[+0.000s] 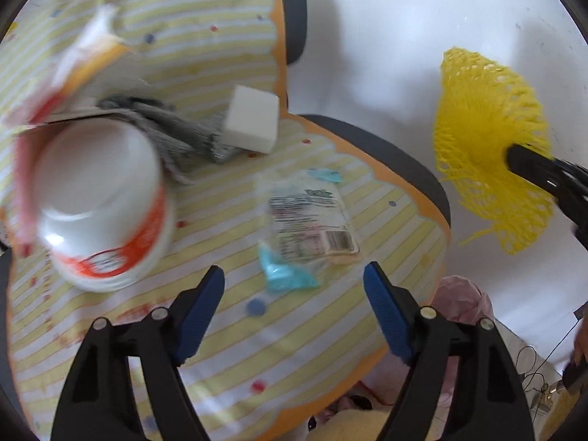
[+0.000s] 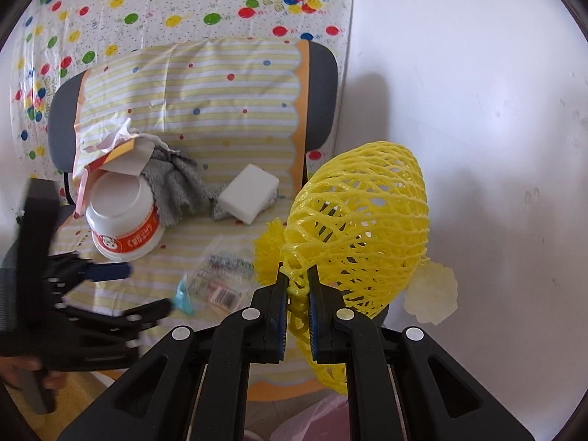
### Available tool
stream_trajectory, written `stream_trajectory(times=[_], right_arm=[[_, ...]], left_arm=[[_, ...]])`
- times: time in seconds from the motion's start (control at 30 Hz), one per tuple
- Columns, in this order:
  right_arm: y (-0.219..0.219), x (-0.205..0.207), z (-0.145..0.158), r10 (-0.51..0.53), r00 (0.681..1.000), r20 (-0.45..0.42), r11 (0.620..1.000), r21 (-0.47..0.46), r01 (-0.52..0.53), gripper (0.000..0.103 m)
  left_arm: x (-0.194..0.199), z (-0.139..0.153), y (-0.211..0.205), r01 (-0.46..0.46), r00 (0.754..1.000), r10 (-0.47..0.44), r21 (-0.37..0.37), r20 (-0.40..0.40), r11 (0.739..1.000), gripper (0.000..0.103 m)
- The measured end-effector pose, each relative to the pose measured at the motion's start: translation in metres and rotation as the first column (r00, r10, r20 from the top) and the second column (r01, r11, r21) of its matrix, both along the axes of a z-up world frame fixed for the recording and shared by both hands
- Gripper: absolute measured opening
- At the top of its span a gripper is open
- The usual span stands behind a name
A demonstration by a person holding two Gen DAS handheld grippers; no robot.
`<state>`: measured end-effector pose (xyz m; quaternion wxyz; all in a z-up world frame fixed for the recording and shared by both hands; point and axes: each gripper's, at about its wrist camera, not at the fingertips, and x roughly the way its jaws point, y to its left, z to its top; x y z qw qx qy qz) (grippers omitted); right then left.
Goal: Collect trash
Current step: 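Grasp the clear snack wrapper with the left tool while the right tool holds the net, then carry net and wrapper to the pink bin and open both tools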
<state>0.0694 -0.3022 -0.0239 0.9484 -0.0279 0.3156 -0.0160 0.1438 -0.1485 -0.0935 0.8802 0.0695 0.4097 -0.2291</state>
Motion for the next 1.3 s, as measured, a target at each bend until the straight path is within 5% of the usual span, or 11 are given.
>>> stream_trajectory(times=[0.27,0.47,0.7,0.97,1.1,1.3], right_arm=[[-0.020,-0.008,-0.012,-0.014,1.000,-0.024,1.000,0.020,0.014,0.010],[-0.024,-0.016,-0.017,-0.007,0.999,-0.034,0.999,0.036,0.008,0.010],[-0.024,-0.025,-0.021,0.000,0.999,-0.039,0.998,0.060,0.002,0.010],[-0.037,-0.070,-0.023,0.012,0.998,-0.064,0.994,0.113,-0.005,0.010],[-0.054,-0.110,-0.046,-0.025,0.990,-0.141,0.977,0.207,0.054,0.011],[-0.063,-0.153,-0.090,-0.073,0.964,-0.256,0.950,0.277,0.146,0.011]], left_arm=[[0.036,-0.040,-0.041,0.026,0.999,-0.023,0.081,-0.042,0.996,0.076],[0.037,-0.040,-0.034,0.017,0.999,-0.015,0.053,-0.035,0.998,0.068],[0.022,-0.032,-0.029,0.084,0.996,-0.084,0.004,-0.022,0.996,0.003],[-0.041,0.015,-0.026,0.092,0.996,-0.092,-0.031,0.013,0.995,0.003],[-0.084,0.035,-0.034,0.140,0.988,-0.136,-0.058,0.065,0.988,0.004],[-0.125,0.030,-0.053,0.223,0.975,-0.220,-0.115,0.034,0.968,0.004]])
